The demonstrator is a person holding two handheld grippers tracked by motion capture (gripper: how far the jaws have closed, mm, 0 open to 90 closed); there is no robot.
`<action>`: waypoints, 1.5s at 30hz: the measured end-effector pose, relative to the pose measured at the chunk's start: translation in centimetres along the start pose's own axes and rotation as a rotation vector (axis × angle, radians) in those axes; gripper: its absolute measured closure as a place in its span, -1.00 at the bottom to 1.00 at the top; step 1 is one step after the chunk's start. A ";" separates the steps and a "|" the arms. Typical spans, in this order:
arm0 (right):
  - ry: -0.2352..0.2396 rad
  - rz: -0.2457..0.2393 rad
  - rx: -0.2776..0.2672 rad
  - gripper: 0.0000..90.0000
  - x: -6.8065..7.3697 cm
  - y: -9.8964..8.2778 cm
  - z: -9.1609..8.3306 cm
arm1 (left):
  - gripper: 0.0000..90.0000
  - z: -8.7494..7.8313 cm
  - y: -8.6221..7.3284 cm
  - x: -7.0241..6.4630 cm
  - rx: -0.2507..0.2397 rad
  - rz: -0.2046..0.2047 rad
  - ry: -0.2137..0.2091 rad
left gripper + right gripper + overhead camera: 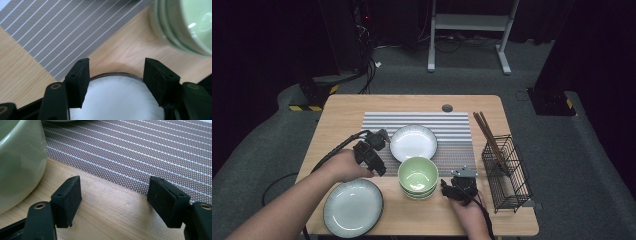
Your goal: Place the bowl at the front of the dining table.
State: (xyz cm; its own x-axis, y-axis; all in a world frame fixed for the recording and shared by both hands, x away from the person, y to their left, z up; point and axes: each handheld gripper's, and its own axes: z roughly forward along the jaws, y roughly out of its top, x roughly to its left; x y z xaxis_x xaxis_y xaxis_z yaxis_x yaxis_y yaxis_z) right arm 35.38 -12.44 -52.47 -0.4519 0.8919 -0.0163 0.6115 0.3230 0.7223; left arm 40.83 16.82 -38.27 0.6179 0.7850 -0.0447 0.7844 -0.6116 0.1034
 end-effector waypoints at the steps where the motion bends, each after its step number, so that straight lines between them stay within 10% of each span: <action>1: 0.000 0.000 0.000 -0.40 0.0 0.0 0.0 | -0.15 -0.1 0.1 -0.2 0.003 0.008 0.006; 45: -0.012 0.022 -0.007 -0.29 -0.9 -0.3 -0.4 | -0.04 -1.5 3.8 -3.3 0.006 0.038 -0.012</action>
State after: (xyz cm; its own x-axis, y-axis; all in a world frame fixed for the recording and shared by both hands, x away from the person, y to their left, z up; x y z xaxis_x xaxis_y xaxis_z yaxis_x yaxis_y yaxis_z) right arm 35.37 -13.49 -52.44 -0.4307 0.9025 -0.0090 0.6165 0.3014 0.7274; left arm 41.68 12.02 -36.21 0.6478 0.7600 -0.0530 0.7607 -0.6414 0.0994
